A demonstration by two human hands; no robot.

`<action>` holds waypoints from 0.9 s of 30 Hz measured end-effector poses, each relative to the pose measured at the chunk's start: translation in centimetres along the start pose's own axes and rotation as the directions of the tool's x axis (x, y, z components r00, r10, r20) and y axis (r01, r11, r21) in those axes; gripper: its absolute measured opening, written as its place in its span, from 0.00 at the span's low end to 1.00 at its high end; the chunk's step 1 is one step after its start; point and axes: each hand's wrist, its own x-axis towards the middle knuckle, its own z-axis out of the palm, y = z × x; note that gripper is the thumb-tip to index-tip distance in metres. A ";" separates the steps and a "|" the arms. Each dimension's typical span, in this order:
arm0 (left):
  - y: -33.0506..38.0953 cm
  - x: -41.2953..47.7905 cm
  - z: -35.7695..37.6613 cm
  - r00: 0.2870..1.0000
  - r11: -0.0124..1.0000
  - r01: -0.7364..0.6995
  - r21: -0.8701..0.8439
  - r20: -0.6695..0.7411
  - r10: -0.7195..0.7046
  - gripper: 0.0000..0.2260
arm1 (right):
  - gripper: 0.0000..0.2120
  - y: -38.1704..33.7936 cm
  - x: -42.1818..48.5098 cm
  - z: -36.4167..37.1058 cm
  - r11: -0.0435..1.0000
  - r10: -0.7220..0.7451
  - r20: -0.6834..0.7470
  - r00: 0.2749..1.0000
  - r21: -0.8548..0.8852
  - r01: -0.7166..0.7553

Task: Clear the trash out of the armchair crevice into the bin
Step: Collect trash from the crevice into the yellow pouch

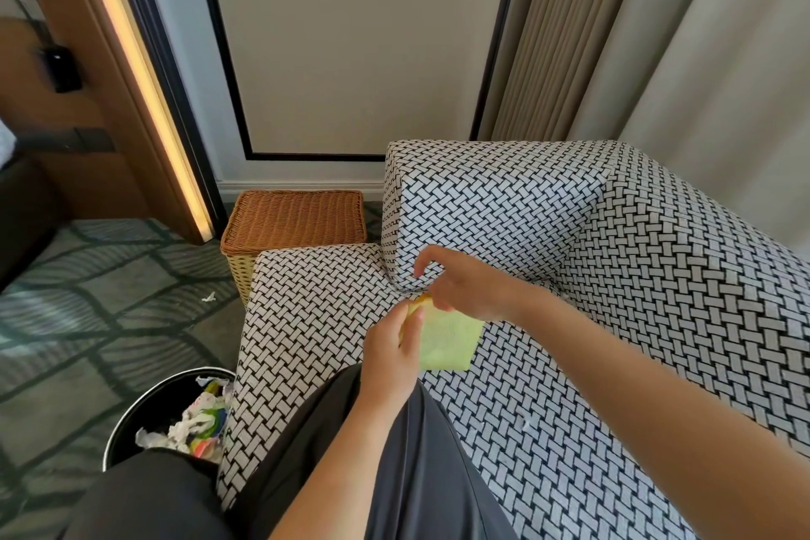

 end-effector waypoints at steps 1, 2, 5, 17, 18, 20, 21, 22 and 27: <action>0.0 -0.1 0.0 1.000 1.000 -0.004 0.015 -0.007 0.004 0.18 | 0.11 0.4 -0.1 -0.2 0.999 0.037 0.005 0.999 0.018 -0.038; 0.0 -0.2 0.0 1.000 0.999 -0.011 0.036 -0.008 0.011 0.17 | 0.12 0.8 -0.2 -0.3 0.997 0.068 0.013 0.998 0.032 -0.068; 0.4 -0.3 0.1 1.000 0.997 -0.030 0.069 -0.007 0.031 0.18 | 0.13 1.9 -0.6 -0.5 0.991 0.121 0.043 0.992 0.049 -0.123; 1.6 0.6 -1.5 0.916 0.880 0.276 -0.387 -0.171 -0.363 0.16 | 0.13 2.8 -1.4 0.7 0.978 0.200 -0.277 0.940 0.005 -0.207; 2.0 0.8 -2.0 0.897 0.851 0.305 -0.428 -0.173 -0.408 0.14 | 0.15 1.9 -1.3 1.6 0.984 0.179 -0.221 0.959 0.025 -0.178; 2.9 1.0 -2.7 0.863 0.796 0.354 -0.491 -0.156 -0.481 0.12 | 0.20 0.0 -1.3 3.5 0.989 0.143 -0.080 0.987 0.044 -0.139; 3.2 1.1 -3.2 0.840 0.754 0.382 -0.534 -0.141 -0.525 0.11 | 0.23 -1.0 -1.1 4.4 0.991 0.122 -0.031 0.992 0.058 -0.120; 3.6 1.3 -3.5 0.813 0.703 0.415 -0.578 -0.112 -0.572 0.10 | 0.26 -1.8 -0.9 5.1 0.990 0.109 -0.007 0.994 0.088 -0.108; 4.7 2.5 -6.5 0.710 0.466 0.494 -0.734 0.032 -0.703 0.06 | 0.28 -3.5 1.4 6.9 0.958 0.020 -0.053 0.998 0.287 -0.004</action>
